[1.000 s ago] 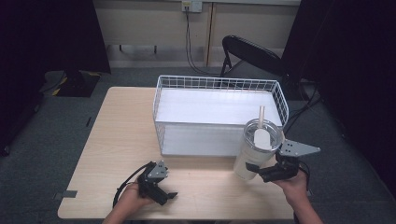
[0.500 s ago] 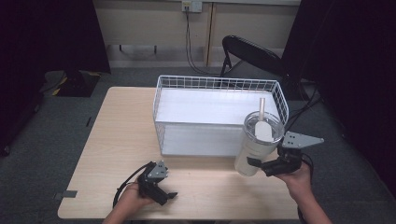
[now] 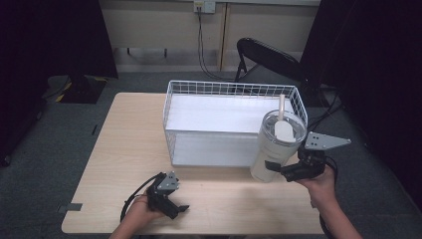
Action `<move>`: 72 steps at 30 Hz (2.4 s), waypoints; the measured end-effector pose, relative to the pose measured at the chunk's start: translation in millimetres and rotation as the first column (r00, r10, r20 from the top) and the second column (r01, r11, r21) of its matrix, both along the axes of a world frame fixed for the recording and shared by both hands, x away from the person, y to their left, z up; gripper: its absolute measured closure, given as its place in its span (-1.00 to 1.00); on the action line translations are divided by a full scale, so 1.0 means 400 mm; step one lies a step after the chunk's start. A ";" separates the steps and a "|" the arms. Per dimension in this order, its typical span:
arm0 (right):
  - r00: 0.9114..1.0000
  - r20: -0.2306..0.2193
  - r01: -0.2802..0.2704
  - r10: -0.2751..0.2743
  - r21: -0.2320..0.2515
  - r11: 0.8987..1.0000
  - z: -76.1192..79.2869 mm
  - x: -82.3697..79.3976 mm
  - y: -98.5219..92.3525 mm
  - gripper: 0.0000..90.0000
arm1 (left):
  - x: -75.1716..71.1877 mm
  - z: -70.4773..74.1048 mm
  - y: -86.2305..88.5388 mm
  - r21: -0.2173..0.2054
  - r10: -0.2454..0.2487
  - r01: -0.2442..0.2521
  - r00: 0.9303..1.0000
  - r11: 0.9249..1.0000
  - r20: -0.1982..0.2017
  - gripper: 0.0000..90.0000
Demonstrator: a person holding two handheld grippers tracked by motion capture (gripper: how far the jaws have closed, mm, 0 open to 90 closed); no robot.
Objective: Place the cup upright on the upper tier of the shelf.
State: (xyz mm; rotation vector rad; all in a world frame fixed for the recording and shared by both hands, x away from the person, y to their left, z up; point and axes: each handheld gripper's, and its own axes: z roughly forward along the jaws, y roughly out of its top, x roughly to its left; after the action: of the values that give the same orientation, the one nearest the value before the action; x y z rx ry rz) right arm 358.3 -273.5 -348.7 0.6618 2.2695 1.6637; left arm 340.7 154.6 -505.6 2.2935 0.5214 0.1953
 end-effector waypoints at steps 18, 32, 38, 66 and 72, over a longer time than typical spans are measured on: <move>1.000 0.004 -0.027 0.027 0.017 0.999 0.088 0.024 0.030 -0.77 | 0.000 0.000 0.000 0.000 0.000 0.000 1.000 1.000 0.000 -1.00; 0.999 0.010 -0.033 0.033 -0.009 0.999 0.155 0.040 0.053 -0.77 | 0.000 0.000 0.000 -0.001 0.000 0.000 1.000 1.000 0.000 -1.00; 0.999 0.010 -0.033 0.033 -0.007 0.999 0.175 0.052 0.059 -0.77 | 0.000 0.000 0.000 -0.001 0.000 0.000 1.000 1.000 0.000 -1.00; 1.000 0.012 -0.015 0.015 0.009 1.000 0.249 0.105 0.087 -0.77 | 0.001 0.000 0.001 0.001 -0.003 0.003 1.000 1.000 0.001 -1.00; 1.000 0.016 -0.003 0.003 0.009 1.000 0.262 0.118 0.098 -0.77 | 0.001 0.000 0.001 0.001 -0.004 0.004 1.000 1.000 0.001 -1.00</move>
State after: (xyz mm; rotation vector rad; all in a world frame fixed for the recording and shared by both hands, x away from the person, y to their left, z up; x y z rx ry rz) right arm 405.6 -234.3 -244.0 0.6446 2.2543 1.6752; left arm 341.0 154.9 -505.5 2.2953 0.5164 0.1955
